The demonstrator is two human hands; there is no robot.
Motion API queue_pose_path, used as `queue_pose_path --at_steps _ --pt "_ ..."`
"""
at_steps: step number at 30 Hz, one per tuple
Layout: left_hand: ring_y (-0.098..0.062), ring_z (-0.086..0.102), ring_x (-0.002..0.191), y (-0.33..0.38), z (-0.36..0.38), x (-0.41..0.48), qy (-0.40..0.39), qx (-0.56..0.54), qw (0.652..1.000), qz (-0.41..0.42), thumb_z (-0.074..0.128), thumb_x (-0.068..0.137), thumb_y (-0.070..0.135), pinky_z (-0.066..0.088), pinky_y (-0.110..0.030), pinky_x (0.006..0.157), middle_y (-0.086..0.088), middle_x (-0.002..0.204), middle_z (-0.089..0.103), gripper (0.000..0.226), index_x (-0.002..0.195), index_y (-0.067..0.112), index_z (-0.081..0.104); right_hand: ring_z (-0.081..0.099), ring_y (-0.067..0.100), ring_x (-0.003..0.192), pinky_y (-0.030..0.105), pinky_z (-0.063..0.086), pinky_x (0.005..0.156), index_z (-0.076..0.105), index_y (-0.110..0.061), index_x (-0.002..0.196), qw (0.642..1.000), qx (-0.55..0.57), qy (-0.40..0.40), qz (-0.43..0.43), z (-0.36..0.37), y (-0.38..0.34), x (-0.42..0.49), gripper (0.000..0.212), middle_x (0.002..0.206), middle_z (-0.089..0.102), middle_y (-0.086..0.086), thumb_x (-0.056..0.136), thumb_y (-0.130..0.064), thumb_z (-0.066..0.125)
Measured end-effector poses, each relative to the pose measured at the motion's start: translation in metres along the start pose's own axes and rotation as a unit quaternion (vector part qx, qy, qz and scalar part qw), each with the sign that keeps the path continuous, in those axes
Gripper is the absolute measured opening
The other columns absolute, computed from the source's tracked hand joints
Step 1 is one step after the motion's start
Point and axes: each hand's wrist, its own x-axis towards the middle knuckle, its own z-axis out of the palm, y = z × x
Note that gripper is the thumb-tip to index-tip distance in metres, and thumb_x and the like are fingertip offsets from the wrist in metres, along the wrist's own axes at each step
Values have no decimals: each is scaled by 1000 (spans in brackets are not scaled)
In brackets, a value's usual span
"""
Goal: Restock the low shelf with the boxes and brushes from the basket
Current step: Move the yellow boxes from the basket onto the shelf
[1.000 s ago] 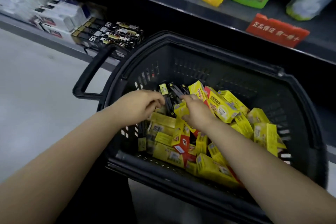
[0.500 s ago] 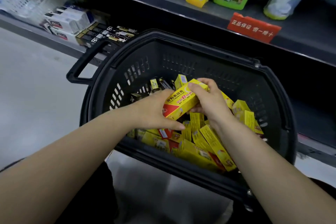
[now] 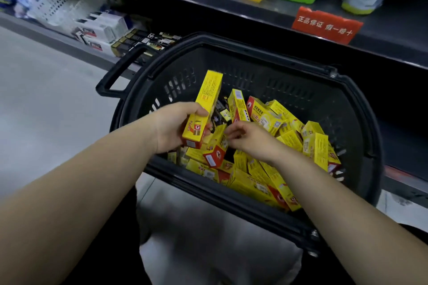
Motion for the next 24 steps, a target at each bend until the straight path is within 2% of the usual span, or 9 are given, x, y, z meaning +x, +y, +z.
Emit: queue_pose_path --at_steps 5,7,10,13,15,17,20,22,24 --pt "-20 60 72 -4 -15 8 36 30 999 -9 52 89 17 51 -33 71 -10 85 64 13 94 9 60 28 26 138 32 39 98 27 -29 145 931 -339 -112 -76 29 6 40 81 154 19 2 80 8 57" --pt "-17 60 64 2 -22 16 46 40 998 4 53 89 18 51 -31 65 -8 78 65 12 88 9 61 17 29 142 39 31 108 24 -30 147 899 -410 -118 -99 36 12 53 84 157 12 4 80 8 59" --pt "-16 61 60 10 -29 30 55 28 998 9 56 88 19 52 -28 59 -7 74 65 8 88 12 60 25 27 139 38 27 109 29 -29 145 857 -475 -125 -159 41 21 63 77 154 24 4 81 -16 68" --pt "-16 61 60 13 -33 46 42 43 998 -9 57 88 19 51 -26 55 -6 73 65 9 91 12 61 40 21 129 30 31 103 39 -28 140 890 -402 -56 -209 35 27 60 76 144 43 -2 72 -33 74" --pt "-17 62 62 15 -37 59 30 57 998 -25 57 88 19 51 -29 58 -6 73 66 11 92 10 63 46 17 124 25 34 95 42 -30 137 945 -269 35 -184 24 26 52 78 138 49 -6 67 -32 76" --pt "-21 62 70 13 -42 69 20 60 997 -35 56 89 18 51 -33 63 -9 81 67 11 92 11 64 52 13 118 21 41 87 37 -35 133 967 -145 129 -163 17 17 44 79 134 53 -12 65 -30 77" --pt "-23 63 76 17 -50 83 -24 52 996 -64 53 92 20 52 -37 69 -13 95 67 19 104 9 63 53 12 119 25 44 88 31 -39 117 963 -74 200 -166 10 -4 45 74 133 54 -14 63 -26 80" --pt "-21 67 71 23 -53 91 -63 45 993 -89 50 93 23 54 -34 64 -11 89 71 22 103 9 63 48 18 125 28 37 100 37 -34 116 943 -135 214 -219 12 -18 49 70 136 53 -5 63 -21 82" --pt "-20 69 65 31 -57 98 -89 37 989 -110 51 91 27 55 -32 60 -8 80 72 21 97 11 63 46 23 120 33 37 95 51 -22 116 896 -232 250 -284 19 -24 55 63 131 53 5 62 -13 82"
